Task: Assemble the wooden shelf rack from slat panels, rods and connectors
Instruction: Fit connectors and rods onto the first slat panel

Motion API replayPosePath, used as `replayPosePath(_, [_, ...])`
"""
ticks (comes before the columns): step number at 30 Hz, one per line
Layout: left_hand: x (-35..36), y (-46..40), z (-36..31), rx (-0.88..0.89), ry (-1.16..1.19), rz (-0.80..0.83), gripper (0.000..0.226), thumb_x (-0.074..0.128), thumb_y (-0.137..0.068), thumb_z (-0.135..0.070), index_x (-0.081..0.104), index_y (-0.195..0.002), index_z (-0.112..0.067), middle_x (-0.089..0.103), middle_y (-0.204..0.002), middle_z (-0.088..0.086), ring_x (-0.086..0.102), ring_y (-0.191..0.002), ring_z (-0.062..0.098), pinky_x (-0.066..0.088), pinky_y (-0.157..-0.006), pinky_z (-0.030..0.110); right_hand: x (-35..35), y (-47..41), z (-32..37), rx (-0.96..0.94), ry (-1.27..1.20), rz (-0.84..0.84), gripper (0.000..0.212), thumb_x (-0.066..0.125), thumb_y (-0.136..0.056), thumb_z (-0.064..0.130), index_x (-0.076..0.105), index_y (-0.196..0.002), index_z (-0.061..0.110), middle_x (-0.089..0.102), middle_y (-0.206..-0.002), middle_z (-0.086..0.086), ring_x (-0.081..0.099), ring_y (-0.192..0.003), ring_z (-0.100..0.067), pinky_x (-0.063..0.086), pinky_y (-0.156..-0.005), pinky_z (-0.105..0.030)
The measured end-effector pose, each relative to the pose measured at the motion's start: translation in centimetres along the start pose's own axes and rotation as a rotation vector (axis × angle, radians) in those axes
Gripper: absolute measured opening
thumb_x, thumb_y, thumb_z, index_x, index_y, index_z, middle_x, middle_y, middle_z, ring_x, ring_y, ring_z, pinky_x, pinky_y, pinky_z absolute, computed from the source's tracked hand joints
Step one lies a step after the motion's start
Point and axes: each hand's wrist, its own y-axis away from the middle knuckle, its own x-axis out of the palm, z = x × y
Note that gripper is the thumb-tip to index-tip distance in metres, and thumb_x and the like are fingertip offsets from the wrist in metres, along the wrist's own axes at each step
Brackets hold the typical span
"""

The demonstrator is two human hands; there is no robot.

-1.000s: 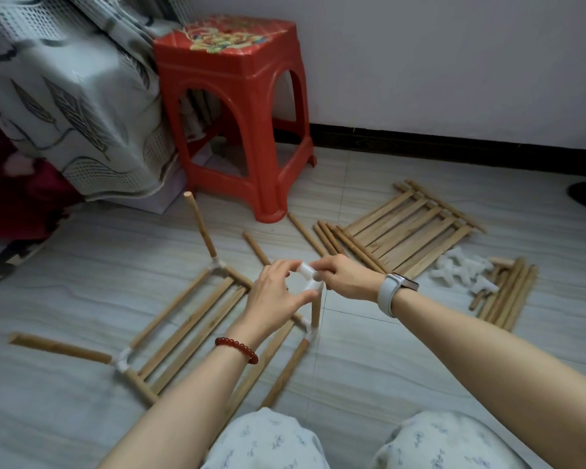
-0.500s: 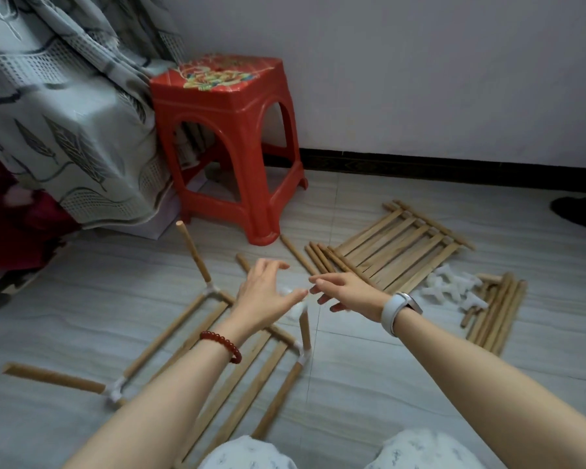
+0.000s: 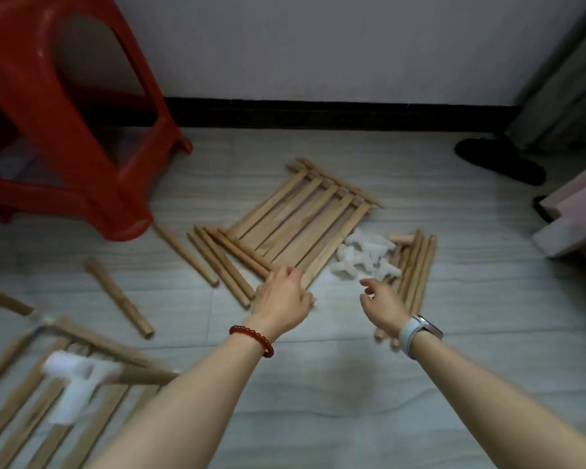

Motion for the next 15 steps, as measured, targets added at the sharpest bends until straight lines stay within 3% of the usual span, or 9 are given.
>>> replayPosePath(3, [5.8, -2.9, 1.1, -0.015, -0.086, 0.128, 0.055, 0.048, -0.094, -0.032, 0.028, -0.144, -0.021, 0.023, -0.151, 0.006, 0.022, -0.138, 0.027, 0.033, -0.106, 0.044, 0.3, -4.5, -4.1, 0.052, 0.163, -0.048, 0.053, 0.048, -0.094, 0.021, 0.033, -0.144, 0.014, 0.034, -0.146, -0.016, 0.038, -0.130, -0.032, 0.037, -0.100, -0.035])
replayPosePath(5, [8.7, -4.6, 2.1, -0.019, -0.164, 0.183, 0.065, 0.050, -0.093, -0.036, 0.017, -0.148, -0.026, 0.006, -0.157, 0.006, 0.005, -0.143, 0.028, 0.022, -0.112, 0.049, 0.4, -7.6, -5.3, 0.058, 0.272, -0.065, 0.063, 0.052, -0.092, 0.033, 0.024, -0.147, 0.024, 0.022, -0.151, -0.011, 0.027, -0.136, -0.033, 0.035, -0.102, -0.039])
replayPosePath(8, [10.8, -6.5, 3.7, -0.021, -0.275, 0.172, 0.077, 0.052, -0.090, -0.044, 0.003, -0.149, -0.032, -0.009, -0.157, 0.003, -0.010, -0.144, 0.031, 0.005, -0.114, 0.055, 1.1, -11.1, -5.7, 0.049, 0.362, -0.051, 0.078, 0.057, -0.084, 0.055, 0.016, -0.147, 0.035, 0.012, -0.153, -0.009, 0.014, -0.138, -0.036, 0.030, -0.104, -0.048])
replayPosePath(10, [11.7, -7.6, 5.1, -0.018, -0.304, 0.136, 0.078, 0.051, -0.090, -0.046, 0.002, -0.149, -0.032, -0.012, -0.158, 0.003, -0.012, -0.144, 0.031, 0.002, -0.114, 0.056, 2.5, -12.8, -5.8, 0.057, 0.392, -0.045, 0.079, 0.055, -0.080, 0.063, 0.018, -0.144, 0.036, 0.015, -0.150, -0.010, 0.017, -0.136, -0.037, 0.030, -0.102, -0.052])
replayPosePath(15, [12.0, -7.9, 6.5, 0.018, -0.273, 0.037, 0.065, 0.047, -0.092, -0.042, 0.019, -0.148, -0.025, -0.002, -0.159, 0.004, -0.007, -0.145, 0.025, 0.001, -0.115, 0.051, 4.8, -13.2, -5.4, 0.015, 0.392, -0.132, 0.054, 0.059, -0.085, 0.038, 0.033, -0.132, 0.029, 0.032, -0.134, -0.012, 0.031, -0.122, -0.036, 0.043, -0.084, -0.044])
